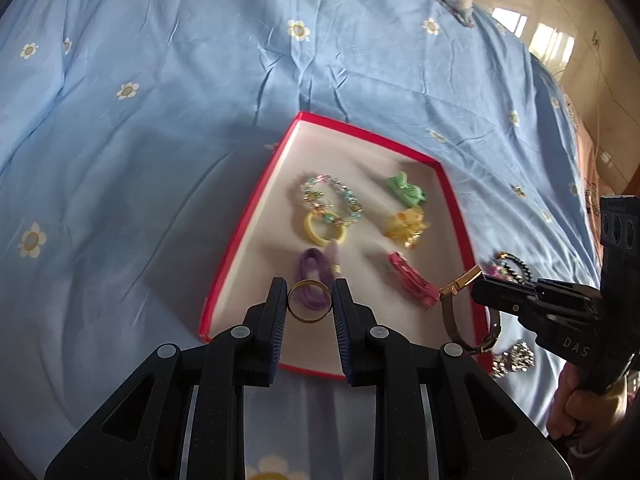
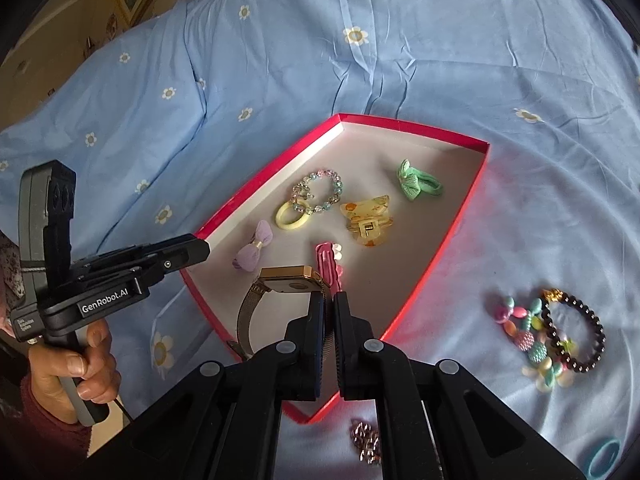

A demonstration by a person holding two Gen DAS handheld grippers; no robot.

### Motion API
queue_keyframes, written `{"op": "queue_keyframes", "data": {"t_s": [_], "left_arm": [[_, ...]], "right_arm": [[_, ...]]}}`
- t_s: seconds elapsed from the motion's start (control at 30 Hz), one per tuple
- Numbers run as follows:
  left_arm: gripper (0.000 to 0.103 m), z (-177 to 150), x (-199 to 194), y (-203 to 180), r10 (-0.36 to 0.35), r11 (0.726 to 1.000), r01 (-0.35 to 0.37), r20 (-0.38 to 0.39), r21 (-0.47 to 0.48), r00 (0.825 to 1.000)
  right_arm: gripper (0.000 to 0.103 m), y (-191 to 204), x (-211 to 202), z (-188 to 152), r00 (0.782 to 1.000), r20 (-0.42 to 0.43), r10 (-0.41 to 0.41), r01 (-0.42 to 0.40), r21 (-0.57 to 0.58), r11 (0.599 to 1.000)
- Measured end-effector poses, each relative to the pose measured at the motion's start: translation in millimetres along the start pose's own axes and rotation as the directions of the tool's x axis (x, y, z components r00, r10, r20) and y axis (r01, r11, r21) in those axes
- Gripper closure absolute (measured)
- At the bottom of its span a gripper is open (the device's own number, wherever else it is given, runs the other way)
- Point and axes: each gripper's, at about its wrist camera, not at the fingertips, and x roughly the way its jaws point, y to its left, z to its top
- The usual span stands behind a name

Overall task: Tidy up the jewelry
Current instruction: 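Carry the gold ring and gold watch over the red box with both tools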

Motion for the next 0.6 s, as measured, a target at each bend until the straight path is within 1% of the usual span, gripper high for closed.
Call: {"op": "queue_keyframes", "data": {"t_s": [0.3, 0.6], "left_arm": [[0.082, 4, 26, 5, 0.040, 0.999, -0.039, -0.026, 0.012, 0.999], [0.082, 1, 37, 6, 0.037, 0.999, -0.036, -0.058, 0.021, 0.998]], "right_arm": [[0.098, -9, 32, 10, 0.999, -0.035, -0.018, 0.018, 0.012, 1.000], [0.095, -10, 43, 8, 0.998, -0.062, -0.016, 0.016, 0.004, 1.000]]}}
